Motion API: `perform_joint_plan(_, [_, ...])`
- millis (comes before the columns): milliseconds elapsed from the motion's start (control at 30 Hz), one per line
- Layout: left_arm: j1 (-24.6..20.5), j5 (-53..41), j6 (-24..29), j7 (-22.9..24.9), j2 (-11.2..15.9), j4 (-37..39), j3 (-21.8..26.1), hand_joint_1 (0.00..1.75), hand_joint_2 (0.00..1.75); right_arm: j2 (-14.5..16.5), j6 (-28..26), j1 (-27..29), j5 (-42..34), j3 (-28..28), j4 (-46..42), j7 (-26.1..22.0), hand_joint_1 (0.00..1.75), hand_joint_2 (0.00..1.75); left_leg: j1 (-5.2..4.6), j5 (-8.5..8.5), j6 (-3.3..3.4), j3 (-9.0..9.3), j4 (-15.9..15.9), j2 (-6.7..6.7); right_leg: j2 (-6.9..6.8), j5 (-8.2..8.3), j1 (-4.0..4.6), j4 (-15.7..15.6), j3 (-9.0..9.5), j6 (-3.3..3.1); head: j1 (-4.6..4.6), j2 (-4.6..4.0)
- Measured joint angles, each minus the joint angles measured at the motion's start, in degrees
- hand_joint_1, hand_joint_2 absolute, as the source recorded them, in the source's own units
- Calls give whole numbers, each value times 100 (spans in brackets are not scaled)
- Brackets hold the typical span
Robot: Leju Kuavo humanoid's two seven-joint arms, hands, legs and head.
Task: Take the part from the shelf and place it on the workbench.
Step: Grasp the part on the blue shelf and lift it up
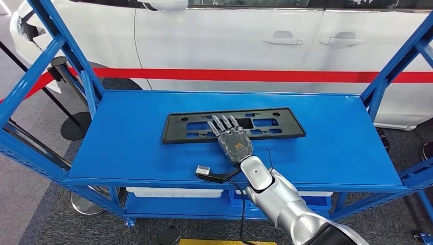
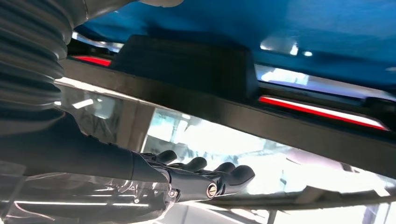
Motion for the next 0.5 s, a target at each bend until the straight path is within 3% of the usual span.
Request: perform_joint_plan(500, [-3,-65,-78,19,-16,0,-31,0,0,5,607,-416,29,-153,276,496,0,175,0,1,-1,11,1,0,0,1,0,0,12,1,0,0])
